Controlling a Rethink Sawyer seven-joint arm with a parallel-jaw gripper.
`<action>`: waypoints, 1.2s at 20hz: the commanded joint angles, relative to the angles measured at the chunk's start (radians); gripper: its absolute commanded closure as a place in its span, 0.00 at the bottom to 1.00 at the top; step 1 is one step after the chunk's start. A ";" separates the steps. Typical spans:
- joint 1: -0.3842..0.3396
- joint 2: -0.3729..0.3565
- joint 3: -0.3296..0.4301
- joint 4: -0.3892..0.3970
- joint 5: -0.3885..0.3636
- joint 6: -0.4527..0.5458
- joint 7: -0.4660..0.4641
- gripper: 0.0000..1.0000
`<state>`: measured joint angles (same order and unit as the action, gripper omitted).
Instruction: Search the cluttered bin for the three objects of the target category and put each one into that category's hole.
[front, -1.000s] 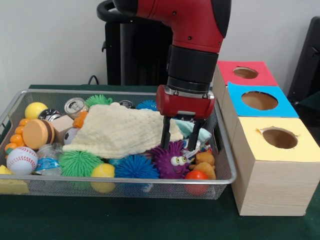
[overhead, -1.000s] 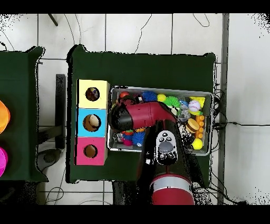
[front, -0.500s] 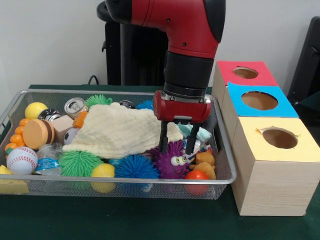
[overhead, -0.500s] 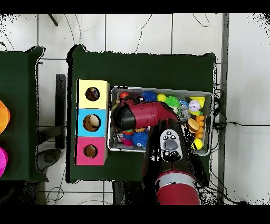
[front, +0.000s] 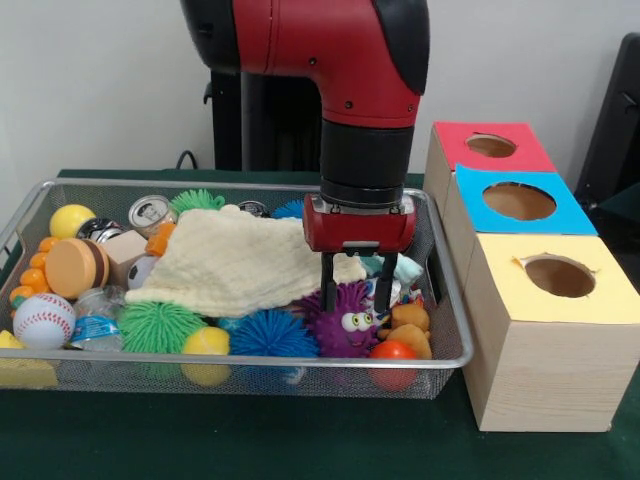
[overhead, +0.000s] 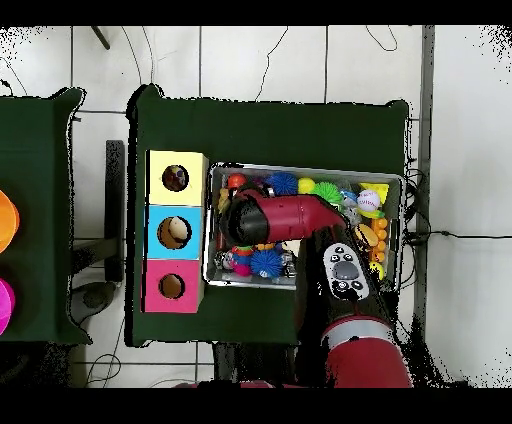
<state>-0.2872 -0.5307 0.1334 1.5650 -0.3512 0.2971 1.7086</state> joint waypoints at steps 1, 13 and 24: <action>-0.056 -0.007 0.172 0.118 0.023 0.151 -0.046 0.00; 0.004 -0.008 0.097 0.097 -0.012 0.238 -0.002 0.00; 0.087 0.058 0.001 0.022 -0.039 0.070 0.131 0.00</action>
<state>-0.2317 -0.5358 0.1733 1.6236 -0.3524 0.4051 1.7086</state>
